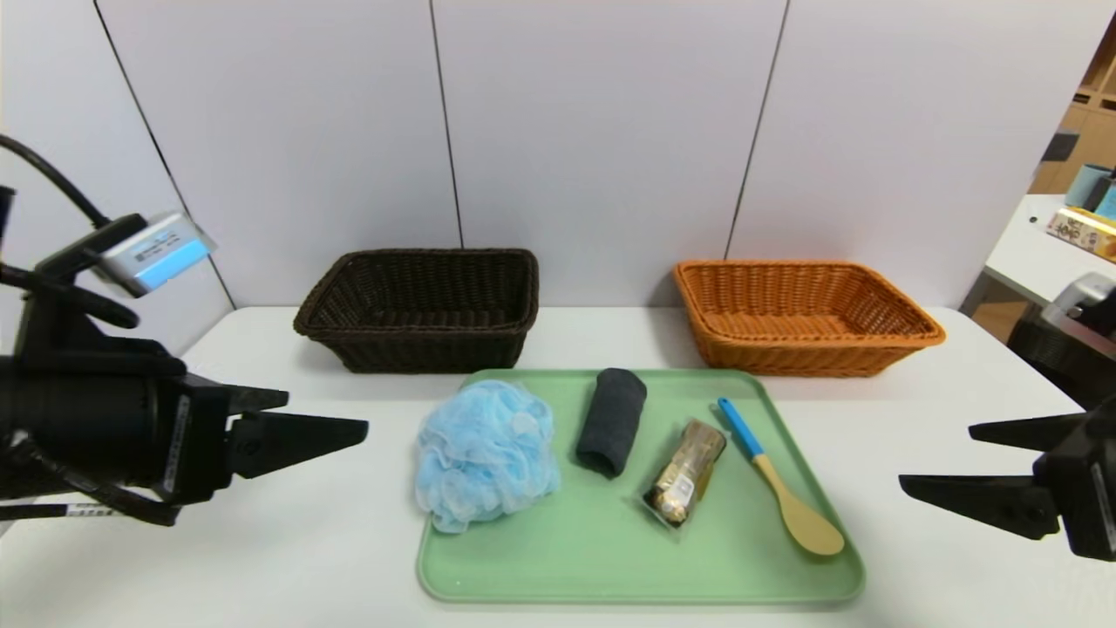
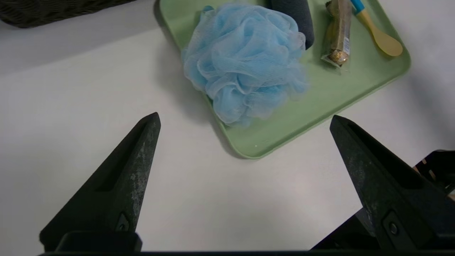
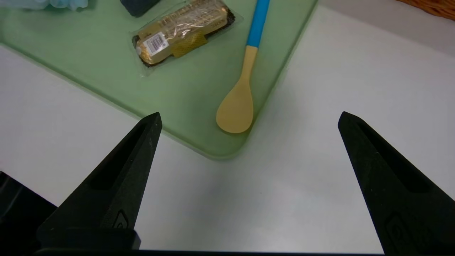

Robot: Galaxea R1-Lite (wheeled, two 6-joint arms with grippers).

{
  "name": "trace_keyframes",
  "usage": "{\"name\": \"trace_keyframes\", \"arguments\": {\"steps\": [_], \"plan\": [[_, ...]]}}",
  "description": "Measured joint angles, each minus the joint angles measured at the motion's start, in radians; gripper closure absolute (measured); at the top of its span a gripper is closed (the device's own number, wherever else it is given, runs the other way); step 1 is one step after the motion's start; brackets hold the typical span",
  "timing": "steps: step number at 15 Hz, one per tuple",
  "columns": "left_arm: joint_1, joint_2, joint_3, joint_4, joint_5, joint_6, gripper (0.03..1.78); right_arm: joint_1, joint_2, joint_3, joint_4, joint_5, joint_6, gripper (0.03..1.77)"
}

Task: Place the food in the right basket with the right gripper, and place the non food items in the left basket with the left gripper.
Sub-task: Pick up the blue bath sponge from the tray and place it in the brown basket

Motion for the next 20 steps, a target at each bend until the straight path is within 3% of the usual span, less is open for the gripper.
{"name": "trace_keyframes", "arguments": {"steps": [4,9,11,16,20], "plan": [[-0.112,0.17,-0.064,-0.079,0.052,-0.011,0.12,0.047,0.048,-0.034,0.001,-0.001,0.03,0.09],[-0.27,0.353,-0.185,-0.108,0.237,-0.148,0.12,0.051,0.056,-0.035,0.001,-0.002,0.066,0.09],[-0.289,0.396,-0.211,-0.097,0.3,-0.176,0.12,0.051,0.056,-0.033,0.0,-0.003,0.071,0.09],[-0.293,0.427,-0.213,-0.065,0.363,-0.207,0.12,0.051,0.056,-0.026,0.001,-0.003,0.073,0.09],[-0.293,0.45,-0.208,-0.066,0.373,-0.237,0.12,0.051,0.055,-0.025,0.002,-0.003,0.073,0.09]]}}
